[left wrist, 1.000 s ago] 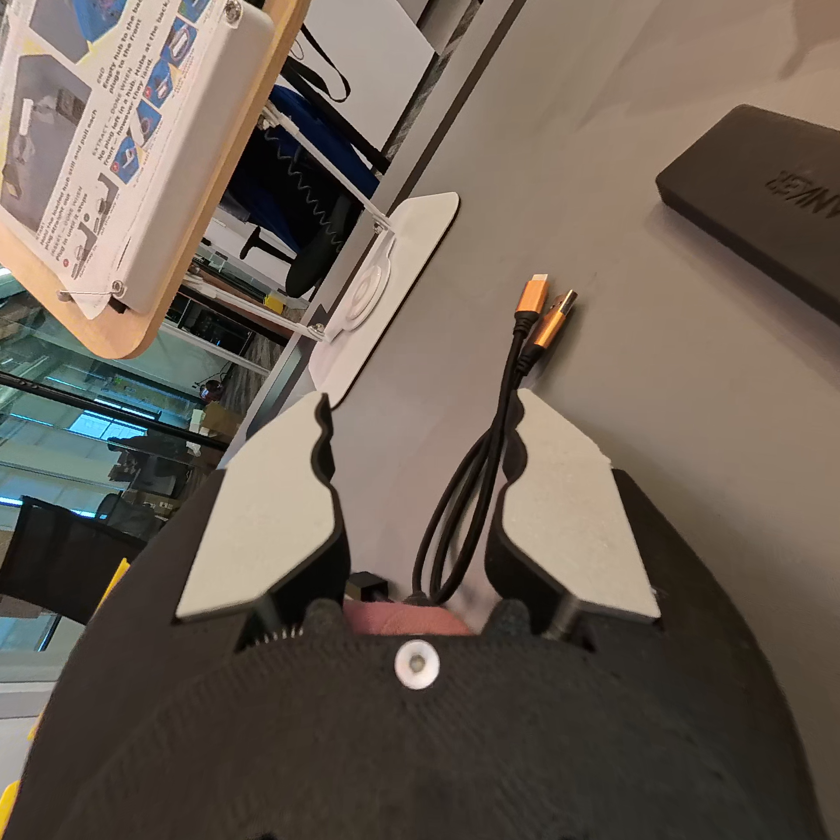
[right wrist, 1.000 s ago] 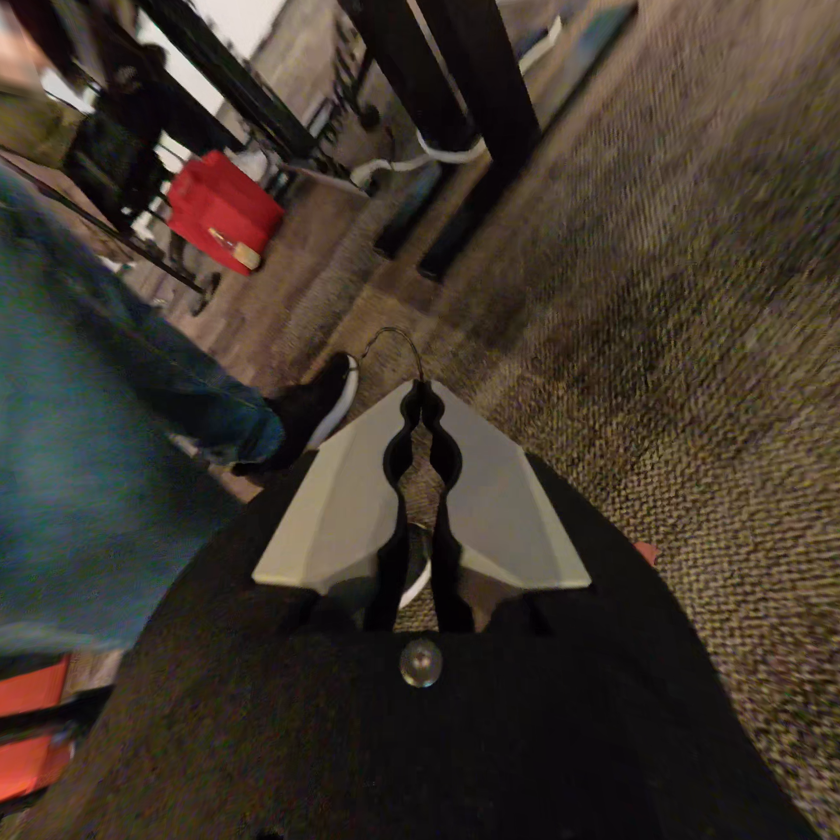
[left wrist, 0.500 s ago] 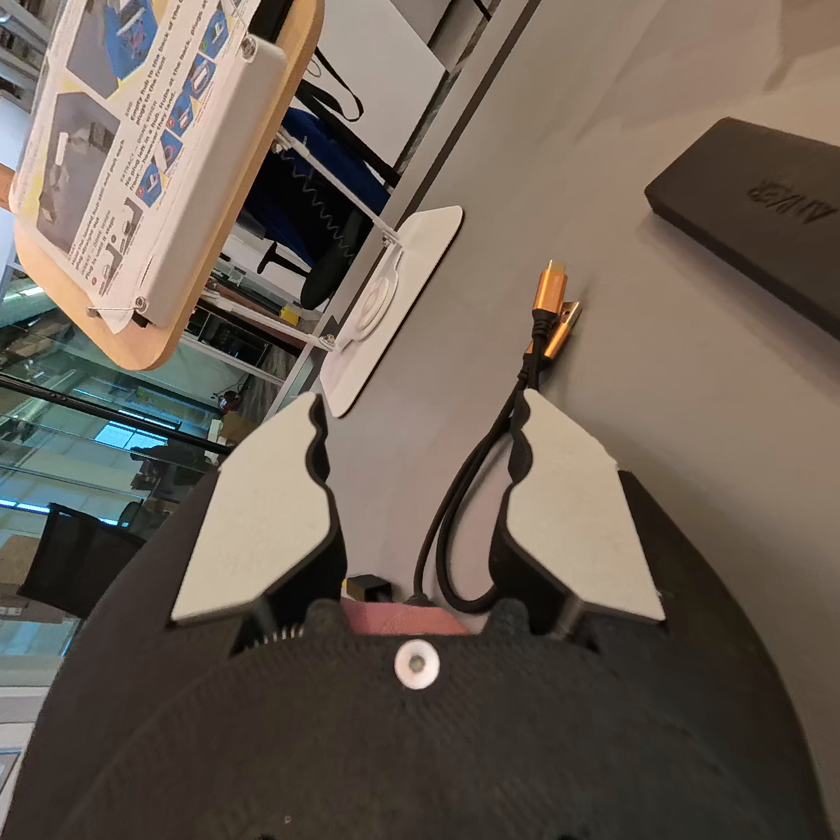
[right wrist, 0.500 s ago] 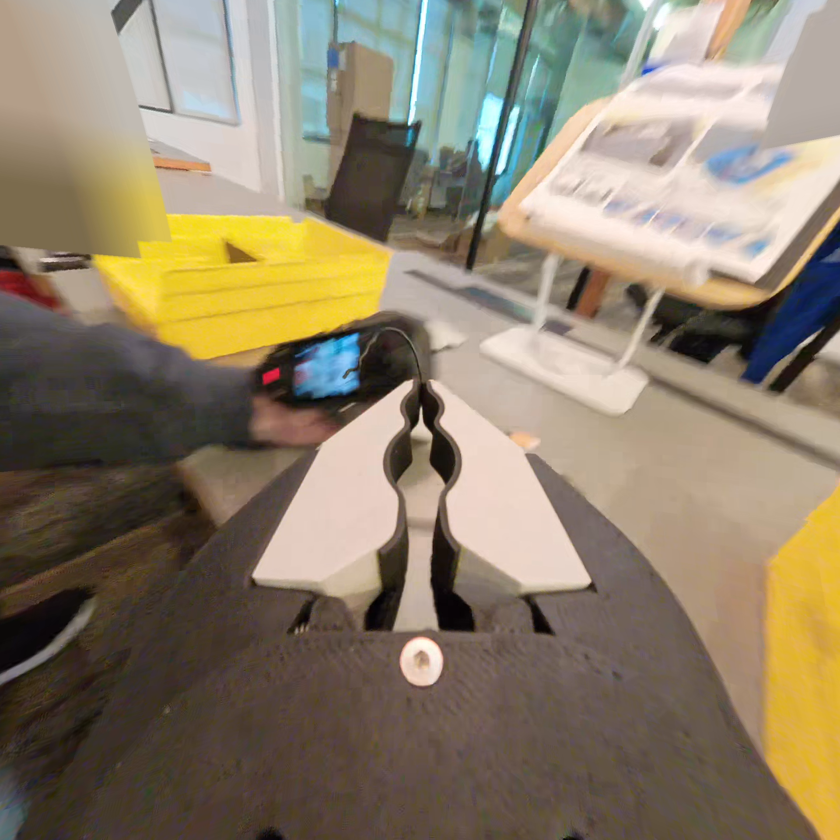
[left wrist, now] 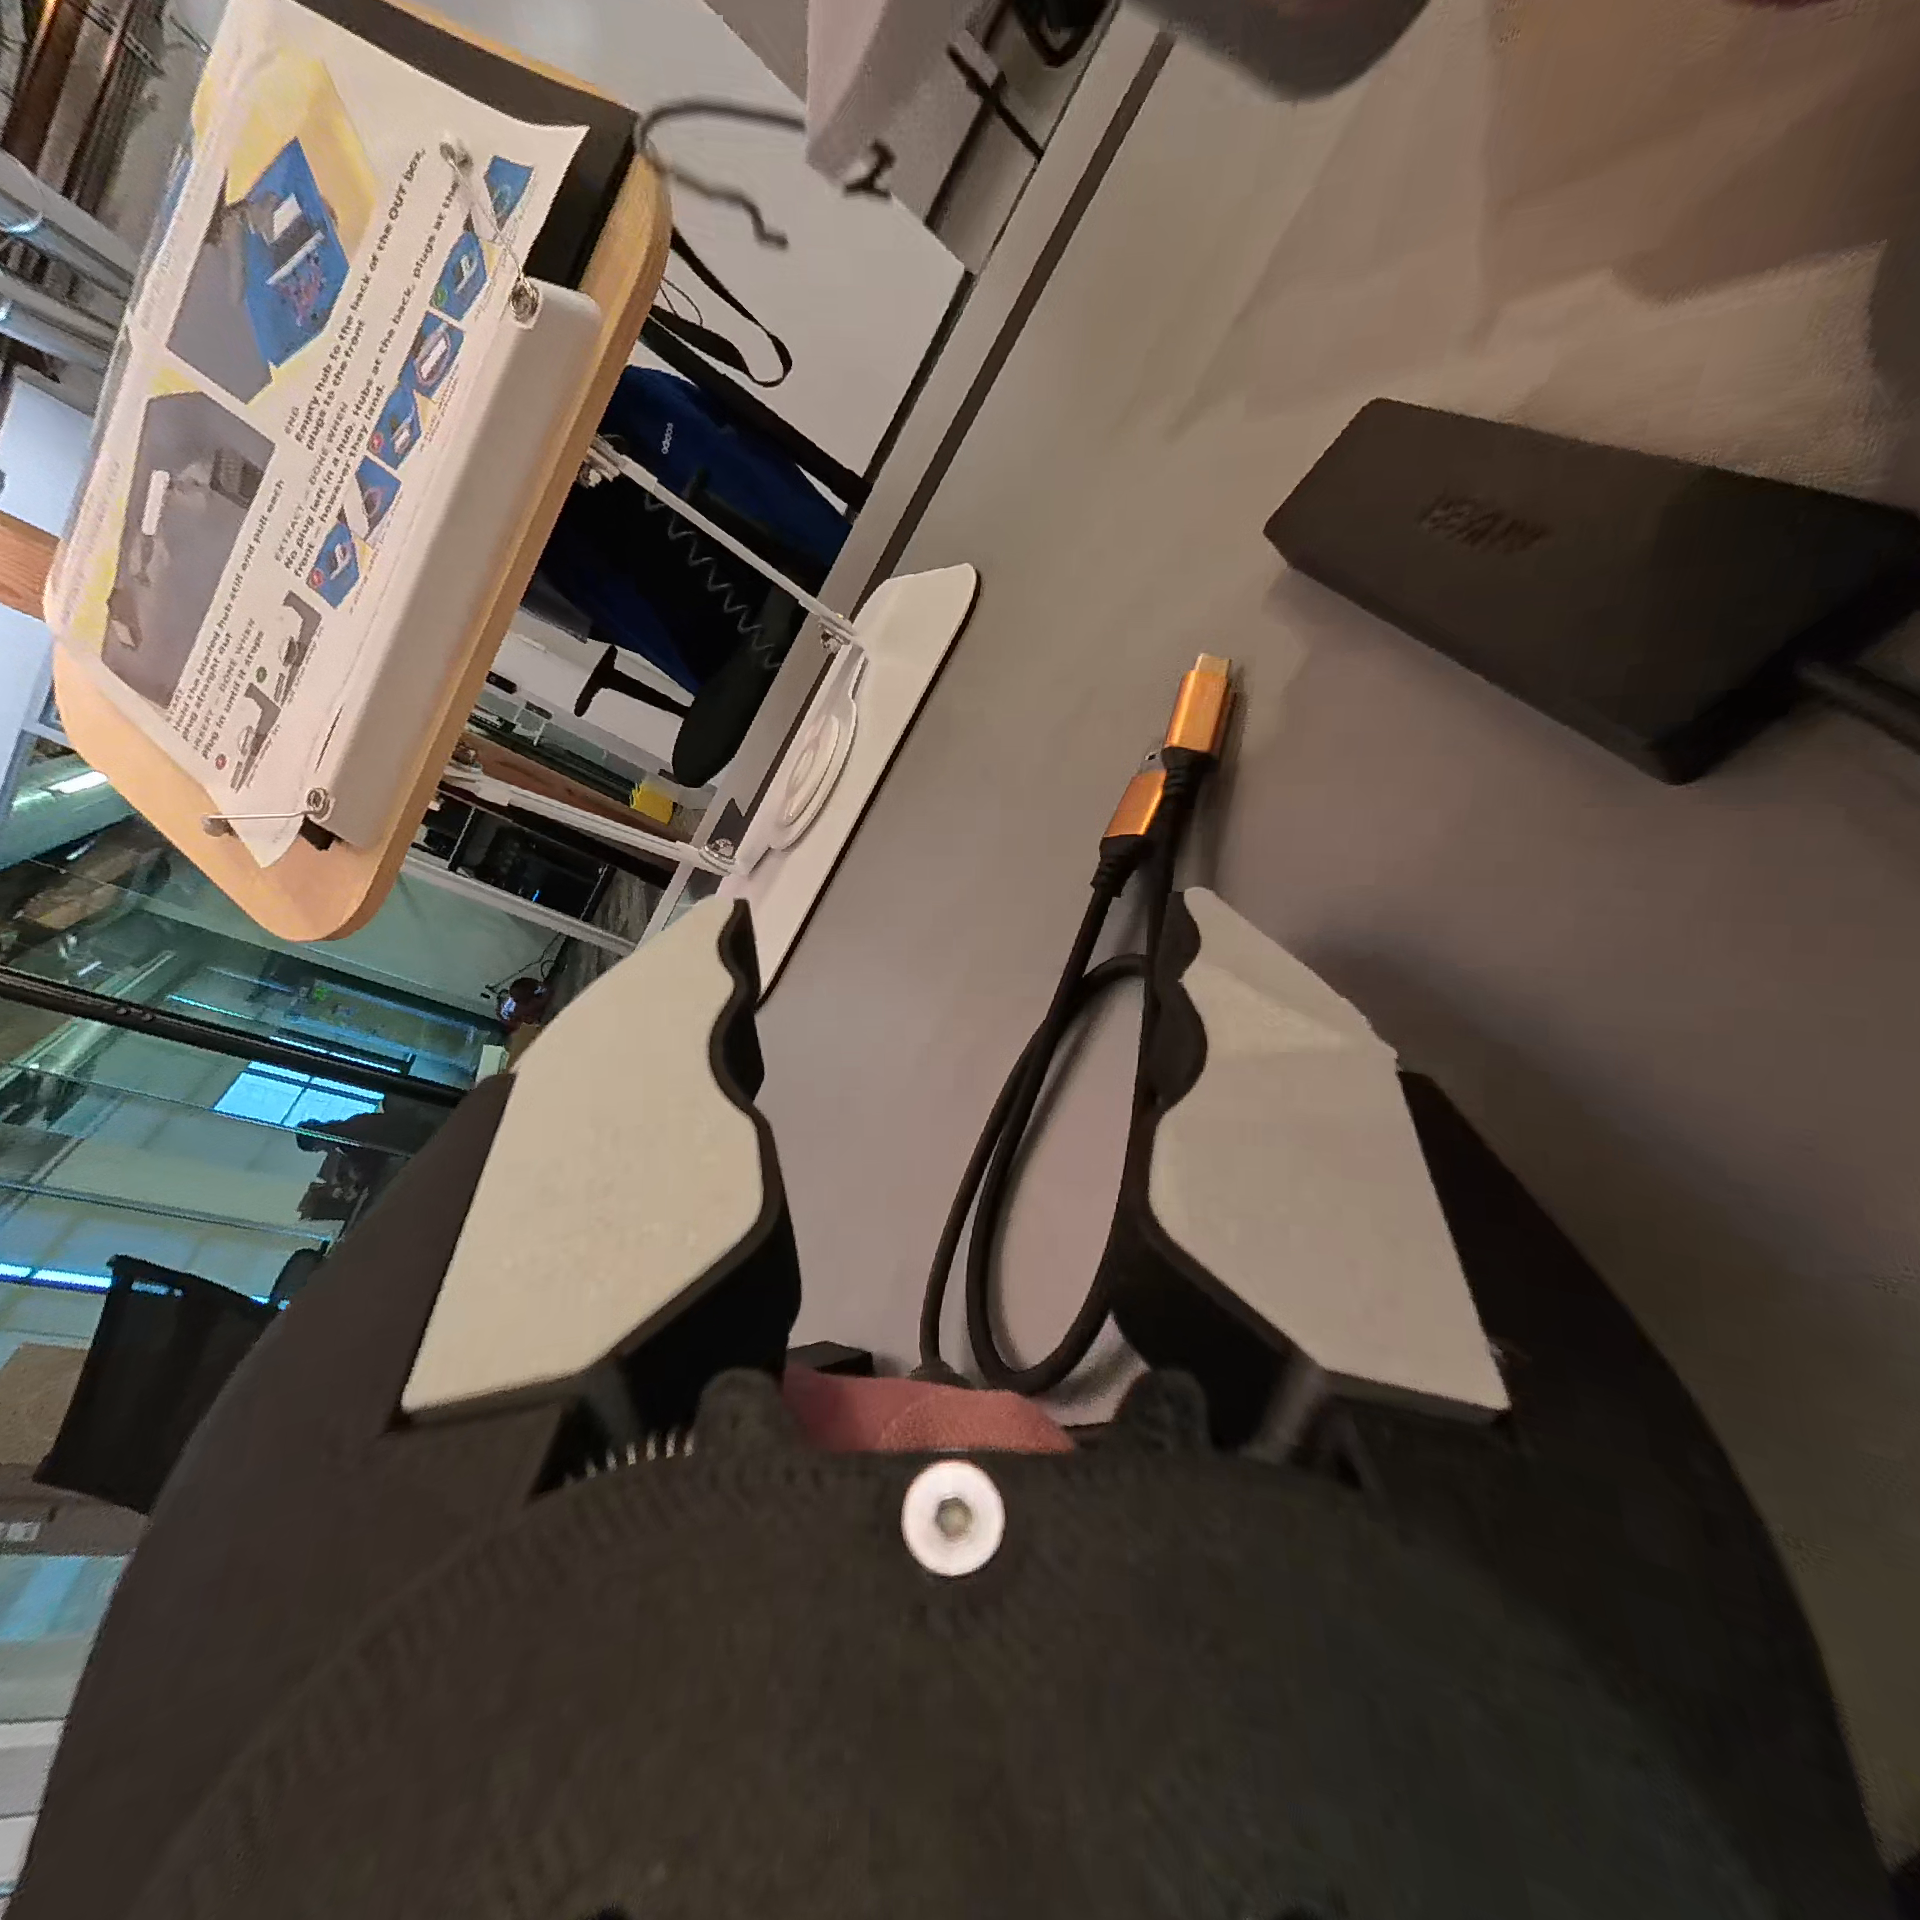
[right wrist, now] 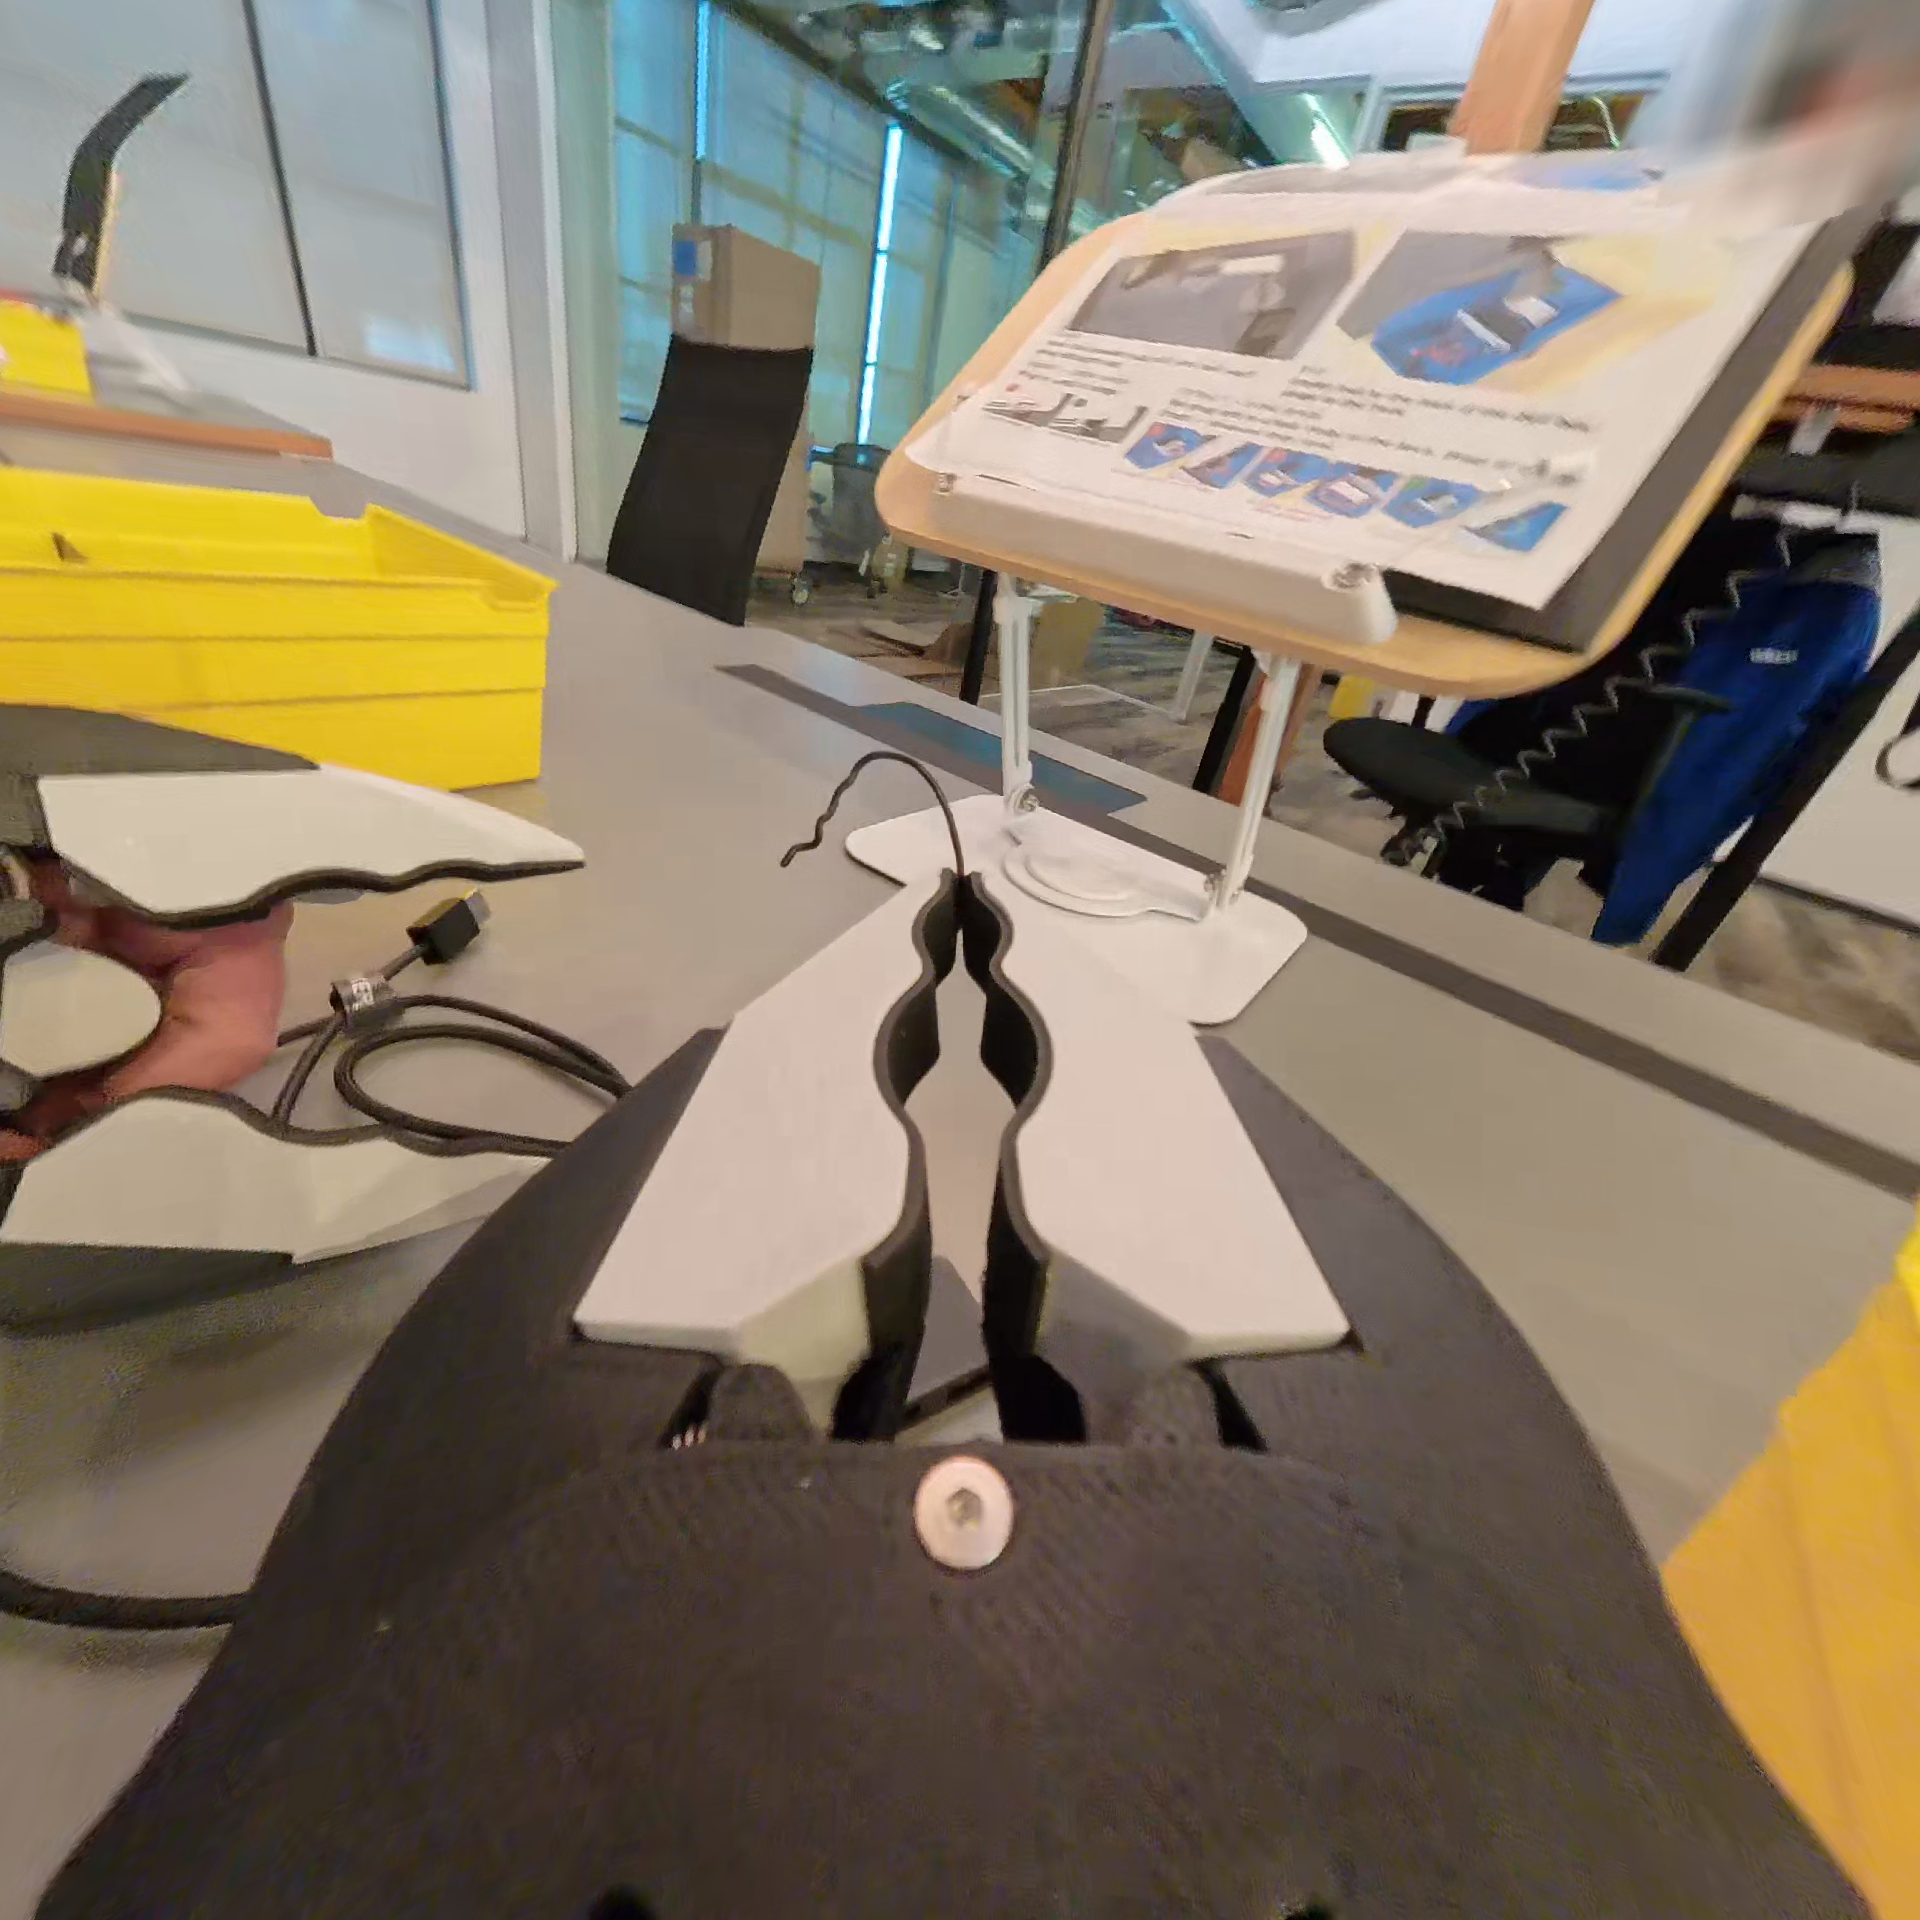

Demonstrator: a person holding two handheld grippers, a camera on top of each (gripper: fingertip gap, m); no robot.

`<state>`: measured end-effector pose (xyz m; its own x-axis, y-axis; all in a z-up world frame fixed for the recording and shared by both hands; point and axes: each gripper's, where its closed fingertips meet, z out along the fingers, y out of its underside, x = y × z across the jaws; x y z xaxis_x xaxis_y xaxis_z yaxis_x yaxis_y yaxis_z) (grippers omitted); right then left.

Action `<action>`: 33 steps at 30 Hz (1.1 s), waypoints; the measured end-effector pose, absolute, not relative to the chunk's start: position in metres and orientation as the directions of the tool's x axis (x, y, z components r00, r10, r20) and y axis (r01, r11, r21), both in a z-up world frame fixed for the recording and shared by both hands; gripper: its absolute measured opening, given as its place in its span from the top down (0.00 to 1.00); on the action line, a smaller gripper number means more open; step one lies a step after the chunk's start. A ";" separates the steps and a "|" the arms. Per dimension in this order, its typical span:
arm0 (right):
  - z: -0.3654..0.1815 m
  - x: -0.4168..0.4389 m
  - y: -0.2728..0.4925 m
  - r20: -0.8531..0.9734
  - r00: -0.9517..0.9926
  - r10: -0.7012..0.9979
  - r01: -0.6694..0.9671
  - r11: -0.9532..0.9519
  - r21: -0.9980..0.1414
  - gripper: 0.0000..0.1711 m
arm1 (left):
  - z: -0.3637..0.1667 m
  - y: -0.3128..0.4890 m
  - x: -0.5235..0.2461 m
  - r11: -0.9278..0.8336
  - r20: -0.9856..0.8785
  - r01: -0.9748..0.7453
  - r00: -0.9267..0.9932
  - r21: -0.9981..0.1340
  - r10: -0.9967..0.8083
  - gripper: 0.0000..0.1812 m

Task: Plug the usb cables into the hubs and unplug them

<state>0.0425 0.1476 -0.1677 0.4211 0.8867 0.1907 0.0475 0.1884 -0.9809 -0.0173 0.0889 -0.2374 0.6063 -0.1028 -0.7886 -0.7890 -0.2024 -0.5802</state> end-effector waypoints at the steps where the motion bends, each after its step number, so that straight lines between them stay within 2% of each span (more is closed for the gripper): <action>1: -0.166 0.047 0.150 0.158 0.435 0.886 0.022 0.165 -0.986 1.00 | -0.237 0.089 -0.017 -0.200 -0.790 -0.791 0.604 -0.578 -0.103 0.60; 4: -0.165 0.052 0.151 0.127 0.448 0.885 -0.002 0.143 -0.990 1.00 | -0.238 0.088 -0.016 -0.197 -0.795 -0.796 0.597 -0.572 -0.105 0.61; 14: -0.188 0.036 0.154 0.228 0.453 0.862 0.188 0.157 -0.969 1.00 | -0.237 0.084 -0.014 -0.208 -0.802 -0.797 0.592 -0.567 -0.082 0.60; 17: -0.185 0.039 0.155 0.208 0.462 0.862 0.162 0.148 -0.976 1.00 | -0.235 0.085 -0.017 -0.214 -0.788 -0.782 0.611 -0.586 -0.074 0.57; 26: -0.179 0.044 0.154 0.165 0.465 0.870 0.110 0.128 -0.986 1.00 | -0.236 0.083 -0.012 -0.196 -0.781 -0.782 0.616 -0.592 -0.103 0.58; 33: -0.191 0.037 0.152 0.205 0.447 0.871 0.202 0.124 -0.971 1.00 | -0.234 0.083 -0.013 -0.194 -0.772 -0.773 0.628 -0.604 -0.098 0.56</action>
<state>0.0366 0.1521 -0.1912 0.4474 0.8706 0.2045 0.2020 0.1244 -0.9715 -0.0131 0.0826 -0.2342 0.6278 -0.0981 -0.7722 -0.7731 -0.1940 -0.6039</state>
